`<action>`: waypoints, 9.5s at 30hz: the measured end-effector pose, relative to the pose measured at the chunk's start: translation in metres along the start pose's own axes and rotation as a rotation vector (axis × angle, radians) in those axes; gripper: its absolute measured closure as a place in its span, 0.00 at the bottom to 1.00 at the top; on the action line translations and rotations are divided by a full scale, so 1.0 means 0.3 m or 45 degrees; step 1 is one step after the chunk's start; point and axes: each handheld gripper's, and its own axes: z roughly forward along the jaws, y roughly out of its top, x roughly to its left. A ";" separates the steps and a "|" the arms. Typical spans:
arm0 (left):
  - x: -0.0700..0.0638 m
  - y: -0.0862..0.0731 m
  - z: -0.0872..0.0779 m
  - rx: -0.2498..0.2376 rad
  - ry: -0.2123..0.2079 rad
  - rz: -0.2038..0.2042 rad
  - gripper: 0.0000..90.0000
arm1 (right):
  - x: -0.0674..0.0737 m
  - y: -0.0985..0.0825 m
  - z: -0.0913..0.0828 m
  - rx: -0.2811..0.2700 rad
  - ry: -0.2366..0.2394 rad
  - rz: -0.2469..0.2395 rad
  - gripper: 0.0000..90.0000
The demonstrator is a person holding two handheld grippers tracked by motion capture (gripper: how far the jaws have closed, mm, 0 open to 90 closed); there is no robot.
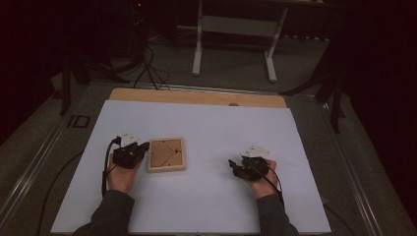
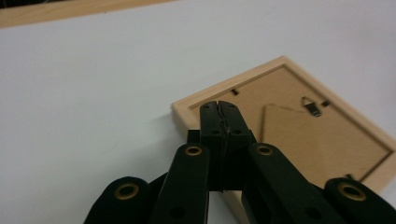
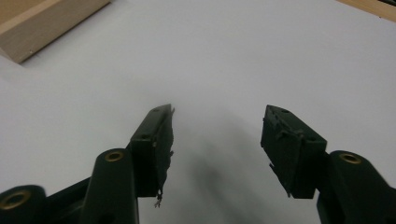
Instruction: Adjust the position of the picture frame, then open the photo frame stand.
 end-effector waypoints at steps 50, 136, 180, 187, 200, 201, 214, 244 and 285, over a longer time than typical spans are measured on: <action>-0.041 -0.058 0.061 0.144 -0.079 0.039 1.00 | 0.035 0.006 -0.026 -0.089 -0.015 -0.059 0.99; -0.218 -0.038 0.141 0.178 -0.171 0.144 0.95 | 0.184 0.015 0.103 0.058 0.174 -0.062 0.98; -0.272 0.030 0.069 0.049 -0.300 0.156 0.62 | 0.197 0.041 0.062 -0.074 0.189 -0.089 1.00; -0.300 0.035 0.076 0.049 -0.306 0.184 0.61 | 0.201 0.039 0.069 -0.069 0.193 -0.090 1.00; -0.324 0.035 0.095 0.053 -0.279 0.220 0.53 | 0.211 0.042 0.070 -0.084 0.218 -0.090 1.00; -0.326 0.035 0.098 0.052 -0.279 0.219 0.52 | 0.212 0.042 0.071 -0.084 0.219 -0.089 1.00; -0.343 0.028 0.132 0.102 -0.261 0.263 0.48 | 0.212 0.041 0.074 -0.091 0.228 -0.095 1.00; -0.350 0.037 0.124 0.100 -0.250 0.254 0.50 | 0.210 0.040 0.075 -0.096 0.232 -0.099 1.00; -0.320 0.114 0.113 0.132 -0.388 -0.003 0.50 | 0.210 0.039 0.075 -0.098 0.232 -0.099 1.00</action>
